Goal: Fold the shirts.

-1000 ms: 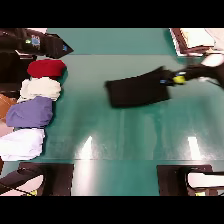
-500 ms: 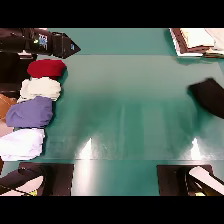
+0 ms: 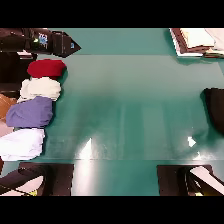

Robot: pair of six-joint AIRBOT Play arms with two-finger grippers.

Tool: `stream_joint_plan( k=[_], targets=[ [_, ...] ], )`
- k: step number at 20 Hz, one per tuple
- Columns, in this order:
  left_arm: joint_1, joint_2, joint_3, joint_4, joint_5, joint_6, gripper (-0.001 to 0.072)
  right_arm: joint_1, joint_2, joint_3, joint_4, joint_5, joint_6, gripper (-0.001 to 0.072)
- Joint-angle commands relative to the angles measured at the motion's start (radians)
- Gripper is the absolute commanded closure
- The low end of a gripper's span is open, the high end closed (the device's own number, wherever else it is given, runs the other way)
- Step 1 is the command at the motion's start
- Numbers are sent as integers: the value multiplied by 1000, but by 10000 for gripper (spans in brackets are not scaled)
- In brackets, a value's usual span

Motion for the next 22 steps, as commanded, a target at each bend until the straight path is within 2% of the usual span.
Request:
stream_joint_plan(
  k=[1,3,5,6,7,9,14,17,18,19,20,22],
  targets=[
    [-1,0,0,0,-6,1,683,-85,3,111,-107,72,23,77],
    [-1,0,0,0,-6,1,683,-100,3,164,-56,100,46,78],
    [-1,0,0,0,-5,2,683,-47,3,181,73,114,45,85],
    [-1,0,0,0,-6,13,683,4,3,180,138,126,45,133],
    [-1,0,0,0,-6,33,683,79,3,179,192,145,44,189],
    [-1,0,0,11,-5,40,683,256,3,179,235,169,42,192],
    [-1,0,0,23,2,61,683,753,2,179,230,146,42,192],
    [-1,0,0,23,32,61,683,979,2,179,230,109,42,237],
    [-1,0,0,23,40,61,683,1035,2,179,230,101,42,377],
    [-1,0,0,23,43,61,683,1081,2,179,230,95,42,615],
    [-1,0,0,23,43,61,683,1123,2,179,230,89,39,694],
    [-1,0,0,23,43,61,683,1172,2,179,230,82,30,694]
  ],
)
